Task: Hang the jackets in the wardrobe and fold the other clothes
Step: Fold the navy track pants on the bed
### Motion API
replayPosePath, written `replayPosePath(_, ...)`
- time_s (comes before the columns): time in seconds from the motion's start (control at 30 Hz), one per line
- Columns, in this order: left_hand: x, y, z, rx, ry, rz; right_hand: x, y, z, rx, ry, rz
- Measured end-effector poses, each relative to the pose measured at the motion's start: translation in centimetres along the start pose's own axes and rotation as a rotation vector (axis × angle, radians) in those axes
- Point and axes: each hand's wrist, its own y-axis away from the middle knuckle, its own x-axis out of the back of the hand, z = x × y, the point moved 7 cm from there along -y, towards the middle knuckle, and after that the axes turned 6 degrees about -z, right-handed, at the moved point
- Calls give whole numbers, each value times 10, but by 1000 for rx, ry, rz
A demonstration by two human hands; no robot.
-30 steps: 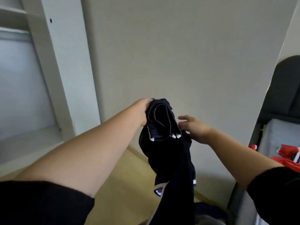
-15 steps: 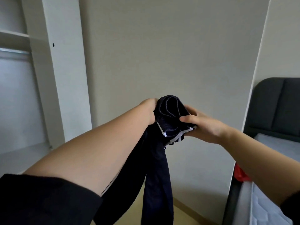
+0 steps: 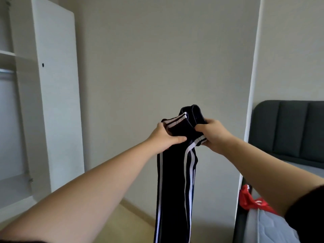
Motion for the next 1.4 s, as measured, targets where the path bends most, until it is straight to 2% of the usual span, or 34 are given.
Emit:
replayPosePath(0.07, 13, 1, 10, -95, -322, 244, 7, 0, -4, 8, -7, 43)
replayPosePath(0.1, 14, 3, 20, -185, -414, 313, 9, 1, -6, 8, -4, 52)
replayPosePath(0.17, 7, 3, 37, -349, -500, 305, 11, 1, -10, 10, 11, 61)
replayPosePath(0.2, 4, 1, 42, -389, -477, 254, 12, 1, -13, 12, 16, 66)
replayPosePath(0.3, 1, -9, 48, -352, -297, 144, 16, -2, -21, 13, -33, 78)
replayPosePath(0.37, 17, -17, 48, -315, -149, 235, 20, -6, -27, -9, -61, 37)
replayPosePath(0.47, 61, -26, 41, -224, 26, 459, 31, -13, -35, -66, 14, 13)
replayPosePath(0.6, 115, -32, 26, -97, 32, 602, 68, -17, -41, -56, 117, 353)
replayPosePath(0.73, 136, -40, 33, -103, -37, 559, 71, -23, -52, 54, 146, 467)
replayPosePath(0.9, 174, -47, 80, -244, -43, 606, 69, -36, -105, 387, 241, 658)
replayPosePath(0.97, 177, -47, 82, -228, 4, 520, 60, -49, -110, 353, 396, 576)
replayPosePath(1.03, 163, -47, 63, -68, -14, 279, 52, -58, -96, 258, 514, 482)
replayPosePath(1.07, 156, -46, 51, 5, -44, 182, 54, -58, -91, 258, 505, 498)
replayPosePath(1.1, 154, -44, 42, 40, -53, 136, 57, -57, -86, 278, 464, 534)
replayPosePath(1.17, 160, -41, 32, 34, 37, 157, 59, -58, -76, 266, 359, 521)
replayPosePath(1.23, 170, -39, 23, 45, 150, 183, 54, -63, -64, 172, 244, 357)
replayPosePath(1.3, 170, -36, 14, 62, 204, 111, 49, -63, -55, 107, 153, 195)
replayPosePath(1.4, 168, -37, 16, -23, 331, 41, 50, -60, -56, 105, -50, 130)
